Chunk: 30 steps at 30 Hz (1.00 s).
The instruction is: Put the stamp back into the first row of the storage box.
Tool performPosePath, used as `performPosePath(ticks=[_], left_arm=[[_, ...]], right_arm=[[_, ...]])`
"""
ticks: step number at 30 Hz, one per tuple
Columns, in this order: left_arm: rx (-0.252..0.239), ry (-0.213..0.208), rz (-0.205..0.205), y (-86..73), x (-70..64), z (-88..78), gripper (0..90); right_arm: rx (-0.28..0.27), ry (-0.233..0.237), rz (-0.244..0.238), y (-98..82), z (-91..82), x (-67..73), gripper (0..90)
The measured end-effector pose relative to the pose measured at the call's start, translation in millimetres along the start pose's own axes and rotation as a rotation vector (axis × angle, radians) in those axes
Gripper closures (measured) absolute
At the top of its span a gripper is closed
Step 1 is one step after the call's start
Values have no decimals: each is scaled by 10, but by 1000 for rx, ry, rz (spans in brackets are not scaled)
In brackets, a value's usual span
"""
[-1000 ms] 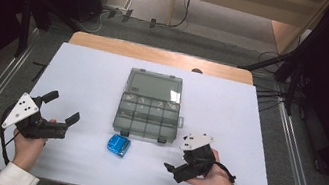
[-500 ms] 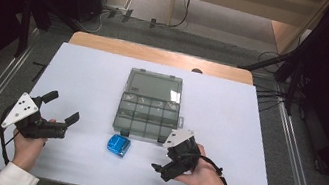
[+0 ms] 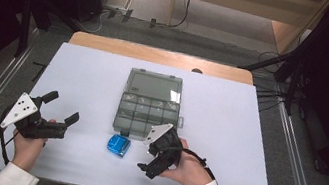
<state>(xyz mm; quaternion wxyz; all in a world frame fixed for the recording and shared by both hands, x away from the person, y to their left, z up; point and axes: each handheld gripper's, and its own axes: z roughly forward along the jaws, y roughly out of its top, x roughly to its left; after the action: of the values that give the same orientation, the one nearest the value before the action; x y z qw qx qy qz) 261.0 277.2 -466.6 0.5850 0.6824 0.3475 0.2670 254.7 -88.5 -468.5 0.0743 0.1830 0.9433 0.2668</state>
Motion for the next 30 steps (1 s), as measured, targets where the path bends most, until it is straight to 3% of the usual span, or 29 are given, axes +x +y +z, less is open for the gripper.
performPosePath(ticks=[9, 30], left_arm=[[-6, 2, -12, 0, 4, -5, 0], [-17, -6, -38, -4, 35, -13, 0]], right_arm=[[24, 45, -35, 245, 138, 49, 0], [109, 79, -91, 513, 430, 103, 2]])
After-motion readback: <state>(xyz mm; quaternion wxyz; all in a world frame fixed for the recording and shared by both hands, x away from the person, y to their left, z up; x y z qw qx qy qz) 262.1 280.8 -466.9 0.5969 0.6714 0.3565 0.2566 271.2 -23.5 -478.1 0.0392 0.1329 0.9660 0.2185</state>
